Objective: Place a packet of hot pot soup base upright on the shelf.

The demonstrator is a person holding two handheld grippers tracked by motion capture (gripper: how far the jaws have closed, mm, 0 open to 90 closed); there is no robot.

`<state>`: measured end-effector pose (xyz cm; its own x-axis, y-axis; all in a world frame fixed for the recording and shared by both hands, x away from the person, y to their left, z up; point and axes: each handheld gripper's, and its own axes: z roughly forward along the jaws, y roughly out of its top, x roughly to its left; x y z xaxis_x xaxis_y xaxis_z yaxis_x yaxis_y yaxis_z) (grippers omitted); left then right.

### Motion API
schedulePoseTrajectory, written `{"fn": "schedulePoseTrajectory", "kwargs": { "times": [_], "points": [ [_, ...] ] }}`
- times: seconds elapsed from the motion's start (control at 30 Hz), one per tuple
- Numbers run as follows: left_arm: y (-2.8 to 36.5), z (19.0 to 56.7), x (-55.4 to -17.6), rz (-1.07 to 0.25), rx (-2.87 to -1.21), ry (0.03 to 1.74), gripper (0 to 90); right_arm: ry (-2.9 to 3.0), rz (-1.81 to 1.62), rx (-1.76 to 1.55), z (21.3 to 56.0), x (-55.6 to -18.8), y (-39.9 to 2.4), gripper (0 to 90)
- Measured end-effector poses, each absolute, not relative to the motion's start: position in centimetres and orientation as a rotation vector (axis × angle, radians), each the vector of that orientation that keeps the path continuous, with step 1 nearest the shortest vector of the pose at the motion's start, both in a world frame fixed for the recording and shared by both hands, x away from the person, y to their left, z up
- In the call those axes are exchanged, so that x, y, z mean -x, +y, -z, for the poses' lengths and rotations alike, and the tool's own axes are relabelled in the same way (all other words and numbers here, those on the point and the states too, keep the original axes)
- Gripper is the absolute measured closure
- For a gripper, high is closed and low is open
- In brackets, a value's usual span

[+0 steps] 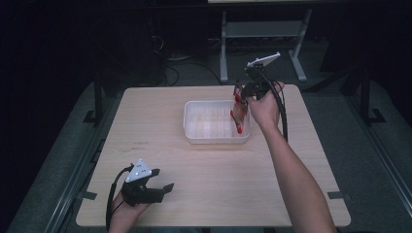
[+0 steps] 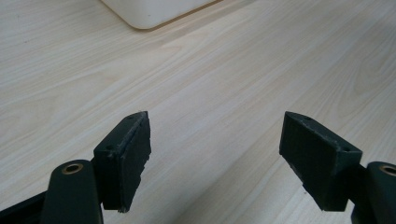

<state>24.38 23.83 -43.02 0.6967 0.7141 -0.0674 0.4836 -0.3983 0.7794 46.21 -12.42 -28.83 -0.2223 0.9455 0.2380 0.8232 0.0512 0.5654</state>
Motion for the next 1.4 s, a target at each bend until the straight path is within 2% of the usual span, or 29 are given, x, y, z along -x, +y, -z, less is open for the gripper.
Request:
{"fn": "schedulePoseTrajectory", "kwargs": {
  "times": [1.4],
  "points": [
    [24.0, 43.0, -24.4, -0.363, -2.067, 0.920, 24.3, 2.162, -0.952, -1.893, 32.6, -47.1, -11.9, 86.1]
  ]
}}
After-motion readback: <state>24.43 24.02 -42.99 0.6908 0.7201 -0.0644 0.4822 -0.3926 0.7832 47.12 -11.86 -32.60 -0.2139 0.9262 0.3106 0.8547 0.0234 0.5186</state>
